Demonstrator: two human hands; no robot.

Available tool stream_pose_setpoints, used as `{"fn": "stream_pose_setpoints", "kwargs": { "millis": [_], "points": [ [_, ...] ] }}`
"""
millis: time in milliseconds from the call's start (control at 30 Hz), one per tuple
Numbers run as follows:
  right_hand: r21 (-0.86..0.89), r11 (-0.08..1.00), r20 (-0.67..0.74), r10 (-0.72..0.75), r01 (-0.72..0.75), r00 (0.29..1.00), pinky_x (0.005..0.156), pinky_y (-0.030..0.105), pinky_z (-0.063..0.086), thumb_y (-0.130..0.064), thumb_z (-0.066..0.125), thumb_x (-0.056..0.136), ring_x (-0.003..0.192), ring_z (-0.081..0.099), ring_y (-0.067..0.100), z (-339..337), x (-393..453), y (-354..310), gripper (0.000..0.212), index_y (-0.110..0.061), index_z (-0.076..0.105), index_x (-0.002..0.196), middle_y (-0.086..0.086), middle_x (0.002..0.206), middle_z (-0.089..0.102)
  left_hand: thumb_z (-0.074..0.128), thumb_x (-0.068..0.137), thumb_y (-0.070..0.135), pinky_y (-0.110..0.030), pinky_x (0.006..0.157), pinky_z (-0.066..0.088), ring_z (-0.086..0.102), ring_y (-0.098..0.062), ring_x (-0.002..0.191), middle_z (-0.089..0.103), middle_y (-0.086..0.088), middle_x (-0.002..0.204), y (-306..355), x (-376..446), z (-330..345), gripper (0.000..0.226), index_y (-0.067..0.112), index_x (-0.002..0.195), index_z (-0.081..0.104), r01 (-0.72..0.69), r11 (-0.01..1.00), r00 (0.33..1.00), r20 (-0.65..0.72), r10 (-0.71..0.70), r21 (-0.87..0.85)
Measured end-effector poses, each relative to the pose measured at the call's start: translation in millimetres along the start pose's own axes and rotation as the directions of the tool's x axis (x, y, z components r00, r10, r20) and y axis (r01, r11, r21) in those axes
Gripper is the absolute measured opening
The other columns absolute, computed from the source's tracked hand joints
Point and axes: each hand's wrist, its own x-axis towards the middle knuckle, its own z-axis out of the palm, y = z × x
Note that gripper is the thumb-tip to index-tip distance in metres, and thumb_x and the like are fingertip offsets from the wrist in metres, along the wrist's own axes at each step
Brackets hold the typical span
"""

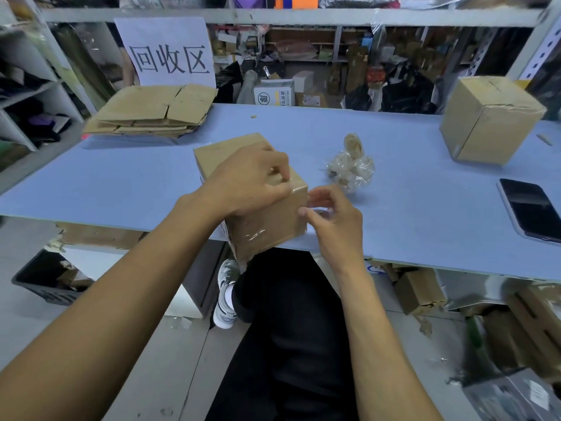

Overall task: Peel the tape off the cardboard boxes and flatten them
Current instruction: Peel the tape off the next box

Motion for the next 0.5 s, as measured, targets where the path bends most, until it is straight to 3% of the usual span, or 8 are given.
{"fn": "stream_pose_setpoints", "kwargs": {
  "millis": [100, 233, 300, 400, 500],
  "points": [
    [-0.033, 0.999, -0.035, -0.033, 0.032, 0.999, 0.073, 0.015, 0.047, 0.001, 0.072, 0.084, 0.078, 0.063, 0.004, -5, 3, 4, 0.016, -0.014, 0.068, 0.082, -0.01, 0.08, 0.069, 0.059, 0.075, 0.037, -0.033, 0.084, 0.045, 0.055, -0.016, 0.091, 0.059, 0.002, 0.092, -2, 7, 10, 0.01, 0.028, 0.08, 0.06, -0.025, 0.998, 0.999, -0.038, 0.023, -0.059],
    [-0.184, 0.971, -0.048, -0.162, 0.15, 0.986, 0.073, 0.011, 0.044, -0.001, 0.069, 0.087, 0.084, 0.064, 0.003, 0, 2, 10, 0.016, -0.015, 0.069, 0.095, -0.007, 0.087, 0.07, 0.058, 0.078, 0.036, -0.032, 0.085, 0.044, 0.053, -0.012, 0.093, 0.058, 0.005, 0.097, -10, 6, 13, 0.011, 0.03, 0.087, 0.057, -0.056, 0.997, 0.998, -0.036, 0.054, -0.056],
    [-0.266, 0.935, -0.064, -0.259, 0.234, 0.964, 0.073, 0.018, 0.048, -0.003, 0.067, 0.088, 0.085, 0.064, 0.006, 2, 2, 15, 0.016, -0.013, 0.069, 0.101, -0.002, 0.091, 0.071, 0.055, 0.077, 0.041, -0.033, 0.087, 0.045, 0.053, -0.011, 0.094, 0.057, 0.007, 0.099, -10, 5, 12, 0.013, 0.032, 0.088, 0.056, -0.054, 0.997, 0.998, -0.037, 0.052, -0.063],
    [-0.388, 0.859, -0.083, -0.394, 0.335, 0.915, 0.065, 0.037, 0.053, -0.004, 0.064, 0.089, 0.079, 0.06, 0.015, 8, 2, 23, 0.007, -0.008, 0.067, 0.094, 0.001, 0.086, 0.068, 0.051, 0.075, 0.047, -0.04, 0.088, 0.047, 0.054, -0.012, 0.095, 0.057, 0.008, 0.1, -8, 5, 13, 0.021, 0.033, 0.088, 0.056, -0.035, 0.998, 0.999, -0.04, 0.033, -0.054],
    [-0.417, 0.842, -0.111, -0.422, 0.343, 0.9, 0.062, 0.04, 0.051, -0.005, 0.062, 0.088, 0.074, 0.058, 0.018, 11, 1, 25, 0.004, -0.007, 0.065, 0.089, 0.001, 0.081, 0.065, 0.048, 0.074, 0.05, -0.043, 0.087, 0.047, 0.054, -0.013, 0.095, 0.056, 0.008, 0.102, -7, 6, 14, 0.026, 0.032, 0.09, 0.057, -0.023, 0.999, 0.999, -0.046, 0.021, -0.043]
  ]
}}
